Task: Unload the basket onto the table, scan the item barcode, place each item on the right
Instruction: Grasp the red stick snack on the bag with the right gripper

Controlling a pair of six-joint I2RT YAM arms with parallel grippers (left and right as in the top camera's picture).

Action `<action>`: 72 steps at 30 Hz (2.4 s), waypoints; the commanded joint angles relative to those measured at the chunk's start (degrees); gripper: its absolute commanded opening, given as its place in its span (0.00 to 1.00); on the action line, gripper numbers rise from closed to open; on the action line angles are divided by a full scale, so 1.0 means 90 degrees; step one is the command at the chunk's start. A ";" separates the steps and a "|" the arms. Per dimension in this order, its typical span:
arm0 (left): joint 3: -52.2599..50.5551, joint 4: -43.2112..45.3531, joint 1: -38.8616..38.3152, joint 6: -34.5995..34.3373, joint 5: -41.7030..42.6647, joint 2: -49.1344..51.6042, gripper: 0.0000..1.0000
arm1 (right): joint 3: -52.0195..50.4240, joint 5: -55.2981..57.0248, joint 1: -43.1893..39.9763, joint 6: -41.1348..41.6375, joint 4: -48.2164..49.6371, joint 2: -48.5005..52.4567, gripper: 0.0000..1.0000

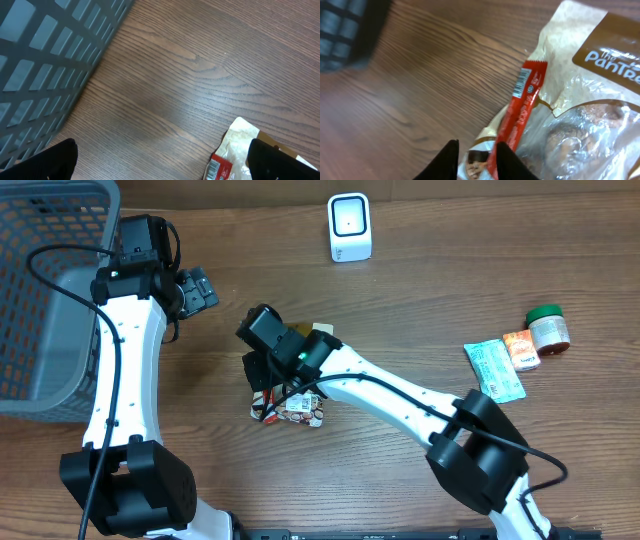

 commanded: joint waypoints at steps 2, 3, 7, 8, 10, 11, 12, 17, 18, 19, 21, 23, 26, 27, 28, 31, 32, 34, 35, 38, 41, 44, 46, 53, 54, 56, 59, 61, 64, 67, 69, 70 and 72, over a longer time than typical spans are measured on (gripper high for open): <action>0.0078 0.0022 0.0012 0.0100 -0.0085 -0.0015 1.00 | -0.0005 0.0250 0.0029 0.0102 0.0027 0.0289 0.32; 0.0078 0.0022 0.0012 0.0100 -0.0085 -0.0015 1.00 | -0.0005 0.0248 0.0029 0.0102 0.0027 0.0328 0.33; 0.0078 0.0022 0.0012 0.0100 -0.0085 -0.0015 1.00 | -0.0005 0.0245 0.0029 0.0104 0.0024 0.0481 0.34; 0.0078 0.0022 0.0012 0.0100 -0.0085 -0.0015 1.00 | -0.0005 0.0245 0.0032 0.0107 0.0027 0.0512 0.33; 0.0078 0.0022 0.0012 0.0100 -0.0085 -0.0015 1.00 | -0.0005 0.0248 0.0034 0.0104 0.0051 0.0580 0.33; 0.0078 0.0022 0.0012 0.0100 -0.0085 -0.0015 1.00 | -0.0005 0.0250 0.0036 0.0107 0.0080 0.0602 0.34; 0.0078 0.0022 0.0012 0.0100 -0.0085 -0.0015 1.00 | -0.0005 0.0250 0.0036 0.0107 0.0104 0.0624 0.34; 0.0078 0.0022 0.0012 0.0100 -0.0085 -0.0015 1.00 | -0.0005 0.0253 0.0034 0.0129 0.0126 0.0729 0.34; 0.0078 0.0022 0.0012 0.0100 -0.0085 -0.0015 1.00 | -0.0005 0.0253 0.0036 0.0141 0.0126 0.0748 0.35; 0.0078 0.0022 0.0012 0.0100 -0.0085 -0.0015 1.00 | -0.0005 0.0253 0.0034 0.0155 0.0124 0.0780 0.36; 0.0078 0.0022 0.0012 0.0100 -0.0087 -0.0015 1.00 | -0.0005 0.0250 0.0044 0.0175 0.0131 0.0835 0.37; 0.0078 0.0022 0.0012 0.0100 -0.0087 -0.0015 1.00 | -0.0005 0.0250 0.0063 0.0177 0.0121 0.0906 0.37; 0.0078 0.0022 0.0012 0.0100 -0.0085 -0.0015 1.00 | -0.0007 0.0250 0.0117 0.0180 0.0070 0.0962 0.37; 0.0078 0.0022 0.0012 0.0100 -0.0087 -0.0015 1.00 | -0.0007 0.0248 0.0138 0.0180 0.0049 0.0964 0.37; 0.0078 0.0022 0.0012 0.0100 -0.0085 -0.0015 1.00 | -0.0007 0.0250 0.0163 0.0177 0.0044 0.0964 0.37; 0.0078 0.0022 0.0012 0.0100 -0.0085 -0.0015 1.00 | -0.0007 0.0250 0.0250 0.0177 0.0044 0.0964 0.37; 0.0078 0.0022 0.0012 0.0100 -0.0085 -0.0015 1.00 | -0.0010 0.0250 0.0279 0.0175 0.0046 0.0964 0.37; 0.0078 0.0022 0.0012 0.0100 -0.0087 -0.0015 1.00 | -0.0010 0.0253 0.0321 0.0175 0.0044 0.0964 0.36; 0.0078 0.0022 0.0012 0.0100 -0.0085 -0.0015 1.00 | -0.0010 0.0250 0.0335 0.0177 0.0041 0.0964 0.36; 0.0078 0.0022 0.0012 0.0100 -0.0085 -0.0015 1.00 | -0.0010 0.0253 0.0340 0.0175 -0.0044 0.0964 0.36; 0.0078 0.0022 0.0012 0.0100 -0.0085 -0.0015 1.00 | -0.0012 0.0255 0.0340 0.0175 -0.0126 0.0964 0.33; 0.0078 0.0022 0.0012 0.0100 -0.0085 -0.0015 1.00 | -0.0012 0.0255 0.0340 0.0175 -0.0141 0.0964 0.27; 0.0078 0.0022 0.0012 0.0100 -0.0085 -0.0015 1.00 | -0.0012 0.0253 0.0340 0.0172 -0.0121 0.0964 0.17; 0.0078 0.0022 0.0012 0.0100 -0.0085 -0.0015 1.00 | 0.0022 0.0219 0.0223 0.0168 -0.0097 0.0855 0.04; 0.0078 0.0022 0.0012 0.0100 -0.0085 -0.0015 1.00 | 0.0022 0.0206 0.0182 0.0136 -0.0117 0.0787 0.04; 0.0078 0.0022 0.0012 0.0100 -0.0085 -0.0015 1.00 | 0.0022 0.0027 0.0109 -0.0080 -0.0126 0.0656 0.04; 0.0078 0.0022 0.0012 0.0100 -0.0085 -0.0015 0.99 | 0.0022 -0.0381 -0.0005 -0.0583 -0.0121 0.0330 0.04; 0.0078 0.0022 0.0012 0.0100 -0.0085 -0.0015 1.00 | 0.0022 -0.0396 -0.0070 -0.0767 -0.0136 0.0107 0.04; 0.0078 0.0022 0.0012 0.0100 -0.0085 -0.0015 1.00 | 0.0022 -0.0393 -0.0223 -0.1219 -0.0318 -0.0187 0.04; 0.0078 0.0022 0.0012 0.0100 -0.0085 -0.0015 1.00 | 0.0022 -0.0398 -0.0425 -0.1460 -0.0680 -0.0352 0.04; 0.0078 0.0022 0.0012 0.0100 -0.0085 -0.0015 1.00 | 0.0022 -0.0398 -0.0576 -0.1479 -0.0928 -0.0369 0.04; 0.0078 0.0022 0.0012 0.0100 -0.0085 -0.0015 1.00 | 0.0019 -0.0406 -0.0648 -0.1569 -0.1039 -0.0369 0.04; 0.0078 0.0022 0.0012 0.0100 -0.0085 -0.0015 1.00 | 0.0010 -0.0491 -0.0799 -0.1846 -0.1251 -0.0364 0.04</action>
